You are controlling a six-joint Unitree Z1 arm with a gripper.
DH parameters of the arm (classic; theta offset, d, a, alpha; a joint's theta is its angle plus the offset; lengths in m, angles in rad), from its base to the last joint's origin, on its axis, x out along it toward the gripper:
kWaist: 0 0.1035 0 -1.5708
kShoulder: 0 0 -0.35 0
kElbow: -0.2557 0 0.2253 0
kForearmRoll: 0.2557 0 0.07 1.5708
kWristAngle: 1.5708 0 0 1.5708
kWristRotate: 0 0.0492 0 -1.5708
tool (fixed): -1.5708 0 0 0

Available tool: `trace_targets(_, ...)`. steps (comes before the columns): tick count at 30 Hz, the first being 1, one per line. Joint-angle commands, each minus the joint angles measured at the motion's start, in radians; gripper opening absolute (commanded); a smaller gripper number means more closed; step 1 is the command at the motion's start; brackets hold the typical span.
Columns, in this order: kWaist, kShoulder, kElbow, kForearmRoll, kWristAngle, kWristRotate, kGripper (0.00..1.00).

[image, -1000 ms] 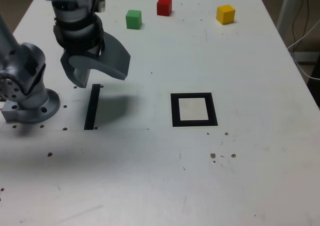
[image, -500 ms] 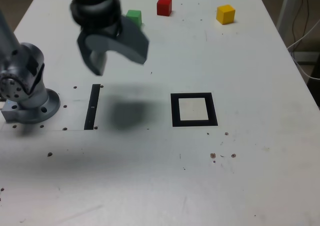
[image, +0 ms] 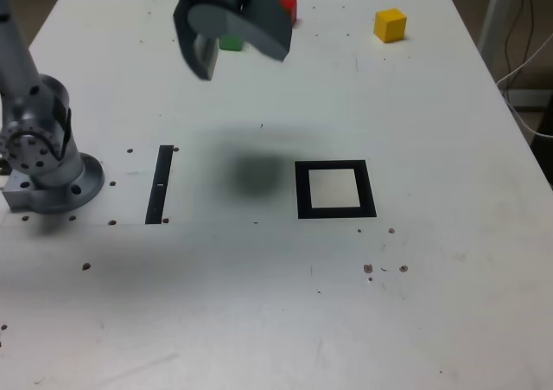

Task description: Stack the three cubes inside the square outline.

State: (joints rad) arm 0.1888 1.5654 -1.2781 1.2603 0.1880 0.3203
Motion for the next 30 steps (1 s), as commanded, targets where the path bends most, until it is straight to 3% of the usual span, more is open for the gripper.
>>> trace_targets(1,0.049,0.025,-0.05,0.027,0.0,0.045,0.99)
trace_targets(16,0.412,0.229,-0.385,0.158,-0.005,0.347,0.99)
trace_targets(30,0.623,0.481,-0.71,0.201,-0.008,0.52,0.99)
